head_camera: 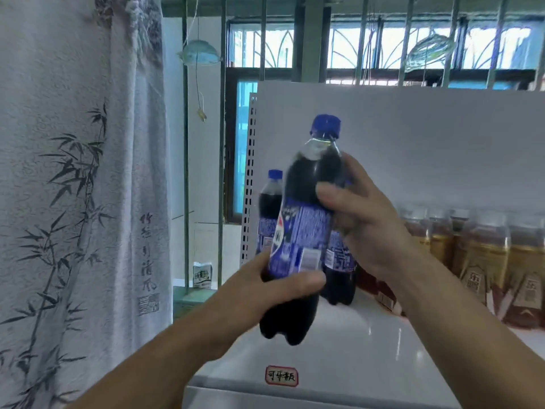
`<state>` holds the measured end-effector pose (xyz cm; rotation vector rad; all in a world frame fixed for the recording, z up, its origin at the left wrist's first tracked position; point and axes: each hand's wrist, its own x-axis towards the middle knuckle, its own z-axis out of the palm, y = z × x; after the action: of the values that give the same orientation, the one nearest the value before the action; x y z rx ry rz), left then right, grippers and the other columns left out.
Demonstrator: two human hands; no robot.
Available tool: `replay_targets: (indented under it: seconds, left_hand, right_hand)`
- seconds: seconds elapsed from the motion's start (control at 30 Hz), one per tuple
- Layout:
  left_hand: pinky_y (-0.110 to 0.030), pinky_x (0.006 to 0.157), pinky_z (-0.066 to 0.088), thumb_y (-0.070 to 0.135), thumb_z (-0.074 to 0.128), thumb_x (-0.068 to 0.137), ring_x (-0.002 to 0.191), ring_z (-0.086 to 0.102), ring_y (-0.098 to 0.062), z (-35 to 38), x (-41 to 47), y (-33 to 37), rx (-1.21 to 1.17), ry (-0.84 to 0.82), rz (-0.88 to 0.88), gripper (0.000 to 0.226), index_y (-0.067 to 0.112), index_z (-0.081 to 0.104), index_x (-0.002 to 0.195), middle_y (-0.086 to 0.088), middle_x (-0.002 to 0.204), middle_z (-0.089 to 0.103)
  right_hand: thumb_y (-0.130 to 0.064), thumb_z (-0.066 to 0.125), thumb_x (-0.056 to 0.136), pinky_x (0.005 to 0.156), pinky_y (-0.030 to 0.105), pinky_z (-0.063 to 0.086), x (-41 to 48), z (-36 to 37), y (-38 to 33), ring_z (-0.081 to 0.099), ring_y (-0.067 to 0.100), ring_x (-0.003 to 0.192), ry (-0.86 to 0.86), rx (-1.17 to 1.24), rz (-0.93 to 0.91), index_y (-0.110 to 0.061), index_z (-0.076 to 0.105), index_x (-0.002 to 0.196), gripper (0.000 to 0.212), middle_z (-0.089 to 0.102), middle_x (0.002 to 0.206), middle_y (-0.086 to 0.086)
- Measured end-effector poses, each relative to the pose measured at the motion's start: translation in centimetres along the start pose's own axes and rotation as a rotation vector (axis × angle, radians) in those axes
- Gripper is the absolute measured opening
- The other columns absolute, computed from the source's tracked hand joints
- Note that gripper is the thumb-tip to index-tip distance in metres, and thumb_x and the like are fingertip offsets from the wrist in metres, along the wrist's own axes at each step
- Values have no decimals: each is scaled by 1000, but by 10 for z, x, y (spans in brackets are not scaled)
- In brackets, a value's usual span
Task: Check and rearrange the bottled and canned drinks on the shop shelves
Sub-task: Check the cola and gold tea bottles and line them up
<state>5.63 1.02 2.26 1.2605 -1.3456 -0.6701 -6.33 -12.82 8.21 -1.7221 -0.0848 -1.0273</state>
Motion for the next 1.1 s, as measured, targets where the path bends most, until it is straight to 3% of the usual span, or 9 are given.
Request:
replay_targets:
  seconds: [0.13,0.23,0.33,0.43,0.57,0.73,0.83,1.03,1.1]
  left_hand:
    - [-9,67,54,19,85,73,87,62,15,-2,9,-9,228,195,157,57,42,48,110,35,94,65]
    - [-8,58,50,1,81,76,83,61,16,-3,15,-18,215,260,205,60,41,47,104,17,100,65]
    - [-8,60,51,5,85,72,93,56,12,-6,20,-28,253,303,223,63,42,46,105,9,115,56]
    - [-11,67,53,13,89,70,94,62,9,-9,24,-37,210,319,157,68,45,48,114,16,111,64]
    - [-12,74,48,18,88,71,98,63,2,-20,36,-46,219,360,70,63,40,50,116,18,111,64]
    - [-13,70,44,8,85,73,98,61,-1,-39,59,-61,173,452,-19,61,31,51,118,14,108,65]
    - [-20,77,48,7,84,74,100,62,-6,-46,72,-66,146,459,-52,62,29,51,121,10,111,65]
    - [-25,83,49,3,83,75,102,61,-10,-53,95,-71,153,416,-36,58,29,53,118,10,107,65]
    - [-20,81,49,7,83,77,102,60,-7,-55,97,-74,187,384,-28,58,31,51,119,10,110,63]
  right_hand:
    - [-19,84,70,94,19,53,-18,8,2,65,6,116,-129,-367,-155,-41,44,134,79,64,124,-21]
    - [-14,83,72,101,25,52,-23,11,8,61,8,121,-118,-409,-190,-42,42,134,80,61,130,-19]
    - [-17,83,72,102,27,51,-22,11,8,61,5,121,-118,-462,-165,-44,40,134,80,60,130,-22]
    - [-16,85,80,86,12,53,-12,10,5,62,-5,112,-145,-503,-57,-49,39,129,75,62,124,-22]
    - [-18,74,89,79,11,52,13,-1,-5,63,-7,107,-93,-497,63,-37,47,134,56,60,125,-19]
    - [-35,71,92,85,15,42,56,-16,-8,60,6,106,60,-999,18,-26,58,133,45,62,128,-12]
    - [-37,63,96,96,30,41,83,-18,2,57,15,119,22,-1295,11,-24,57,137,43,58,139,-5]
    - [-34,55,99,87,31,37,127,-16,21,55,27,123,-91,-1661,129,-20,49,144,48,54,142,6]
    - [-35,54,99,87,32,39,136,-15,27,55,28,122,-147,-1731,214,-19,48,145,48,55,140,8]
